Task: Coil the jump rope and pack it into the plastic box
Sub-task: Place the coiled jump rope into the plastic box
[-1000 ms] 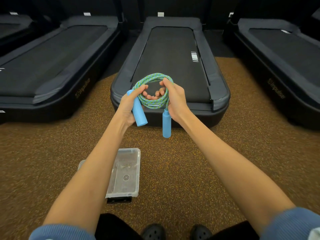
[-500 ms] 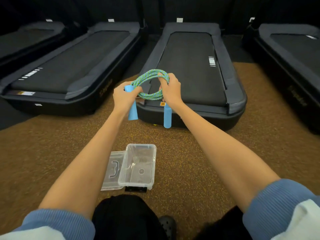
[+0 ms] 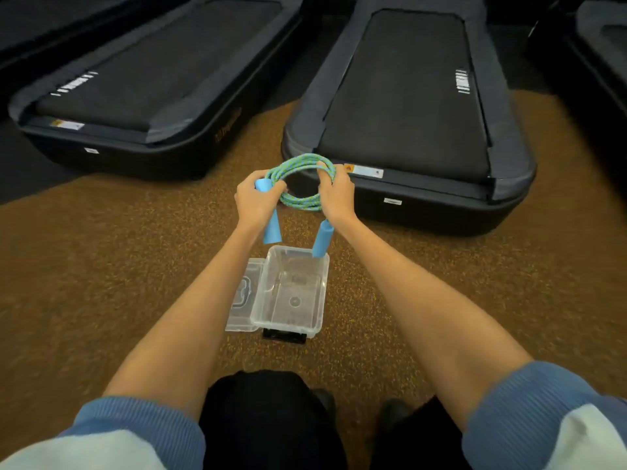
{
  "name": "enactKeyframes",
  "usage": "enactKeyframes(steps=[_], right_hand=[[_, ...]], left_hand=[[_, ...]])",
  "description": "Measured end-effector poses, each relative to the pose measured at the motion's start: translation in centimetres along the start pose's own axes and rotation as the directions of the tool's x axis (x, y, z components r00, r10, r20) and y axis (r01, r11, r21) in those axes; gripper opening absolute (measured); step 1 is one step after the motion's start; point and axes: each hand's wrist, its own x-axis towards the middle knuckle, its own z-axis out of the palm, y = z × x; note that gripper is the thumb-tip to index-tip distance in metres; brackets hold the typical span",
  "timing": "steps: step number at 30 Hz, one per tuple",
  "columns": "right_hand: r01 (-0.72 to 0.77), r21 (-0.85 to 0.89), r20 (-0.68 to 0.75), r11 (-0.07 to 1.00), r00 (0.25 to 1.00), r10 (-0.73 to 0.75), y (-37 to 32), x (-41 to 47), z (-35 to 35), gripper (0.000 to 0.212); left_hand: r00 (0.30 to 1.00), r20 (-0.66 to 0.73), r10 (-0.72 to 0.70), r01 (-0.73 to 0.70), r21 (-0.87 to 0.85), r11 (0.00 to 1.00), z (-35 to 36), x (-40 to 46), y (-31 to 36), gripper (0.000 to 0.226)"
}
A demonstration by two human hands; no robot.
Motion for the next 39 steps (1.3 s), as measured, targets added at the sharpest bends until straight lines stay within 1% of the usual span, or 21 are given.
enactKeyframes(steps=[4, 9, 12, 15, 17, 20, 24, 30, 35, 39], right_hand=[[-0.071, -0.021, 0.006, 0.997, 0.997, 0.071, 3.0, -0.2, 1.3, 0.02], [-0.195, -0.059, 0.032, 0.979, 0.98, 0.197, 7.9, -1.3, 3.5, 0.026], [-0.261, -0.077, 0.039, 0.962, 0.964, 0.265, 11.0, -2.4, 5.3, 0.027], [-0.318, -0.065, 0.078, 0.946, 0.943, 0.323, 13.4, -3.7, 6.7, 0.026], [-0.346, -0.063, 0.092, 0.936, 0.932, 0.351, 15.2, -4.5, 7.5, 0.024], [-0.397, -0.091, 0.1, 0.913, 0.909, 0.405, 18.3, -5.5, 8.5, 0.028], [-0.464, -0.166, 0.099, 0.87, 0.87, 0.483, 21.5, -5.6, 9.3, 0.032], [-0.484, -0.245, 0.087, 0.84, 0.852, 0.516, 24.7, -5.0, 10.5, 0.032], [-0.439, -0.384, 0.063, 0.812, 0.865, 0.498, 26.6, -4.3, 12.2, 0.035], [-0.405, -0.533, 0.043, 0.743, 0.864, 0.501, 27.7, -3.7, 12.8, 0.032]], left_hand=[[1.0, -0.014, -0.026, 0.026, 0.009, 1.0, 0.6, -0.4, -3.1, 0.016], [0.999, 0.025, -0.042, 0.039, 0.11, 0.993, 0.3, -1.2, -7.8, 0.025], [0.997, 0.021, -0.078, 0.073, 0.171, 0.983, -0.2, -1.8, -11.2, 0.029], [0.989, 0.044, -0.138, 0.131, 0.133, 0.982, -0.6, -2.4, -14.6, 0.017], [0.985, 0.023, -0.168, 0.163, 0.158, 0.974, -0.6, -2.7, -17.1, 0.017], [0.972, -0.004, -0.237, 0.232, 0.211, 0.949, -0.5, -3.2, -20.4, 0.014], [0.952, 0.007, -0.305, 0.291, 0.278, 0.916, 0.2, -3.5, -23.6, 0.022], [0.941, 0.053, -0.334, 0.295, 0.353, 0.888, 1.1, -3.0, -26.5, 0.025], [0.949, 0.065, -0.309, 0.245, 0.465, 0.851, 2.2, -2.8, -28.1, 0.027], [0.923, 0.122, -0.365, 0.224, 0.603, 0.766, 3.3, -2.6, -29.1, 0.03]])
